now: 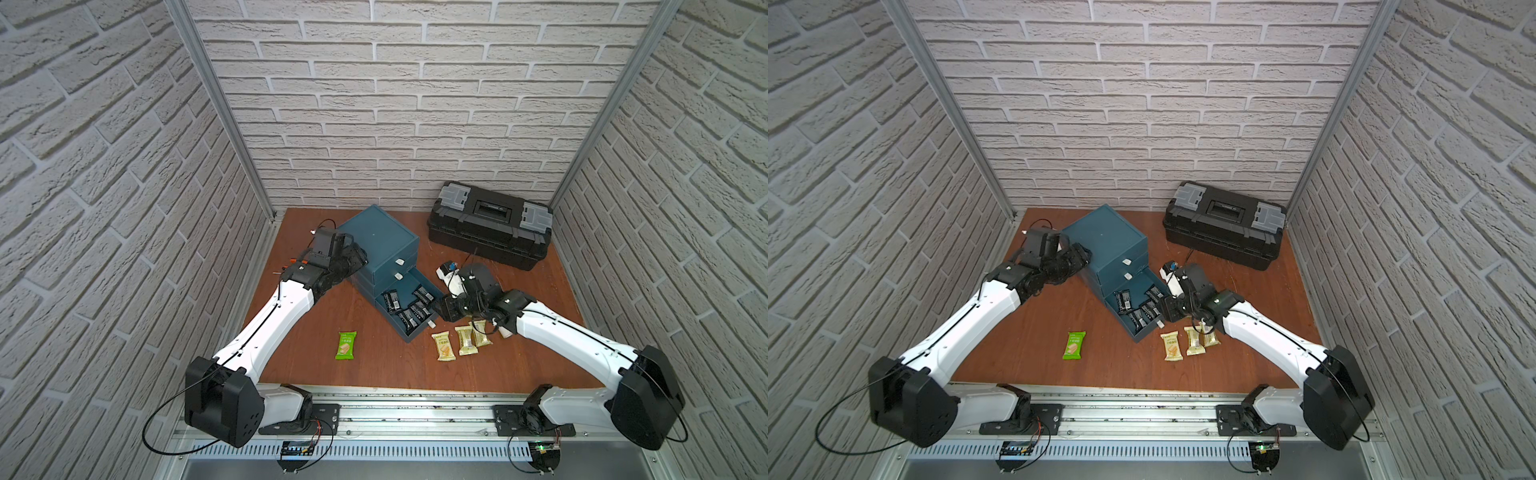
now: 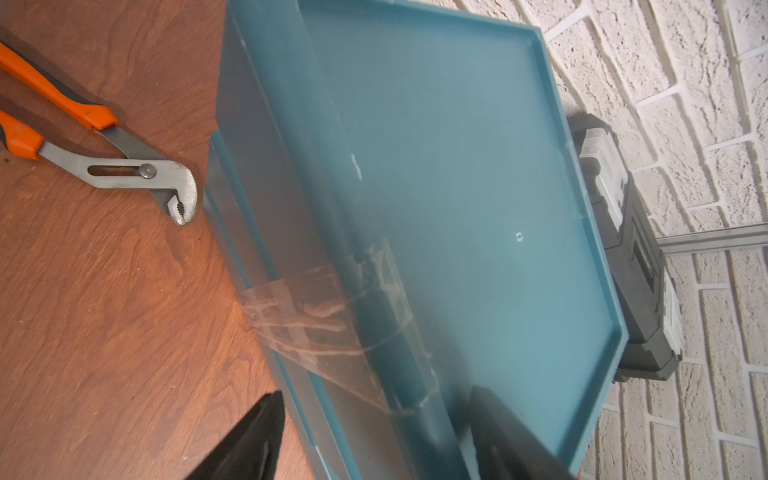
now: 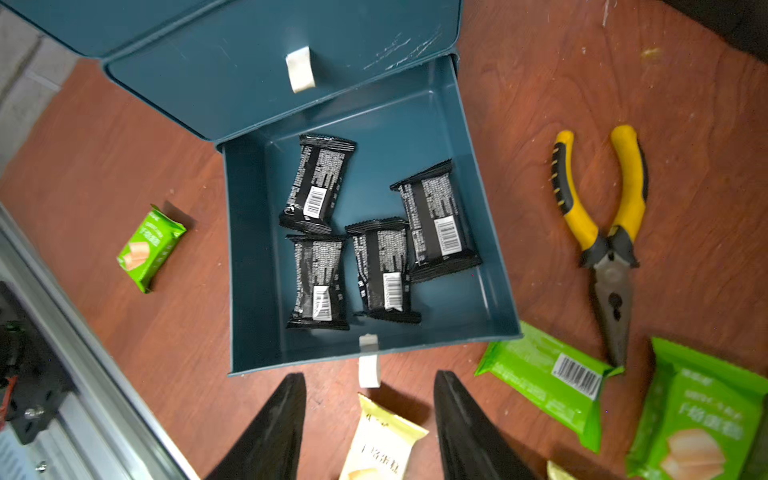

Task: Take the cookies out of the drawer
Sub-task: Open the drawer in the storage box, then pick up the cookie from the drawer.

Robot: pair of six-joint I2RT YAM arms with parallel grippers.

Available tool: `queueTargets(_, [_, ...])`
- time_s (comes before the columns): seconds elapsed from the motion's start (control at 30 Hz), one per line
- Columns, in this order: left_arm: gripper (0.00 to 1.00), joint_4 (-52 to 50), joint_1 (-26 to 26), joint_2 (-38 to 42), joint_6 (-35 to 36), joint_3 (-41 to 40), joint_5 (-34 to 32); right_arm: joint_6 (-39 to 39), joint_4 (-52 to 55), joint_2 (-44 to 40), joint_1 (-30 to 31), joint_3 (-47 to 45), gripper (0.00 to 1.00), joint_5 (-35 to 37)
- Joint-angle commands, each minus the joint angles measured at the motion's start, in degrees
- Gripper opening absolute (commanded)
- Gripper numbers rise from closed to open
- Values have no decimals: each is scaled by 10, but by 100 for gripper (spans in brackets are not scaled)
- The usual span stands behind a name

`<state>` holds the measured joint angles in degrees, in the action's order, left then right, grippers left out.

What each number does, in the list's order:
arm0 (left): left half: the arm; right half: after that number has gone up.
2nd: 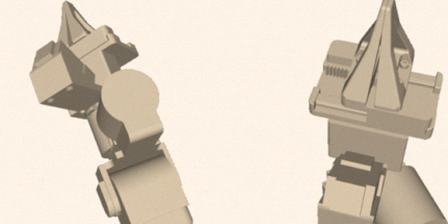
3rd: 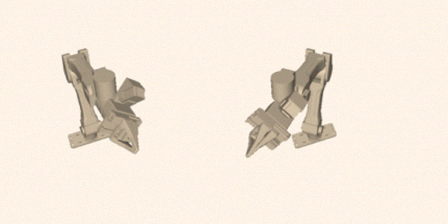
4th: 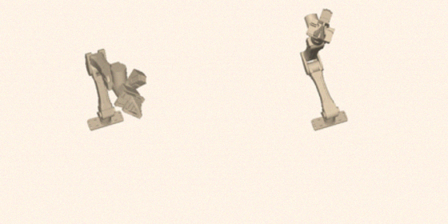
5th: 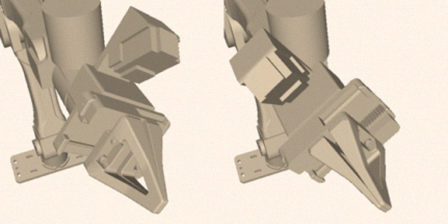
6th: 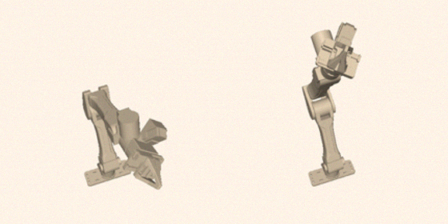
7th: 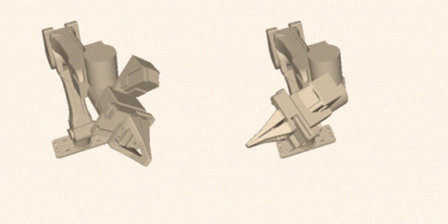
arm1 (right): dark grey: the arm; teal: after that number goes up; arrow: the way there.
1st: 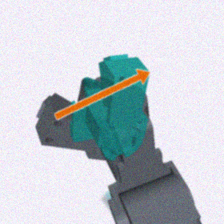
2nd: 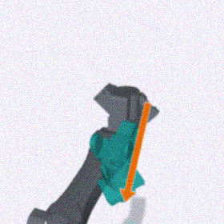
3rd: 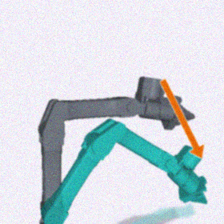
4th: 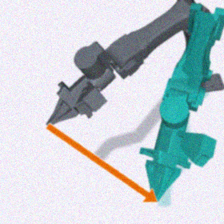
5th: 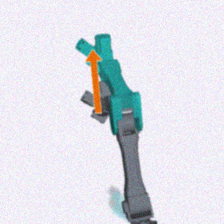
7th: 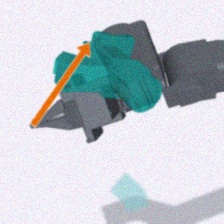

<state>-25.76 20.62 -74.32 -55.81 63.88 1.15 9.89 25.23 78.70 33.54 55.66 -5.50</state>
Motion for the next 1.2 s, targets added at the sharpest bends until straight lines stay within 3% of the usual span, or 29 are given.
queueTargets(0.0, [74, -35, -6, -12, 2, -17, -9, -96, 63, 60, 2, 56, 54, 27])
queueTargets(0.2, [73, -33, -6, -17, 1, -18, -9, -139, 67, 156, 3, 135, 54, 53])
queueTargets(0.47, [73, -36, -6, -21, 1, -13, -8, -150, 18, 235, 2, 157, 54, 80])
queueTargets(1.17, [73, -40, -8, -23, 2, -13, -6, -140, 11, 318, -9, 197, 51, 113])
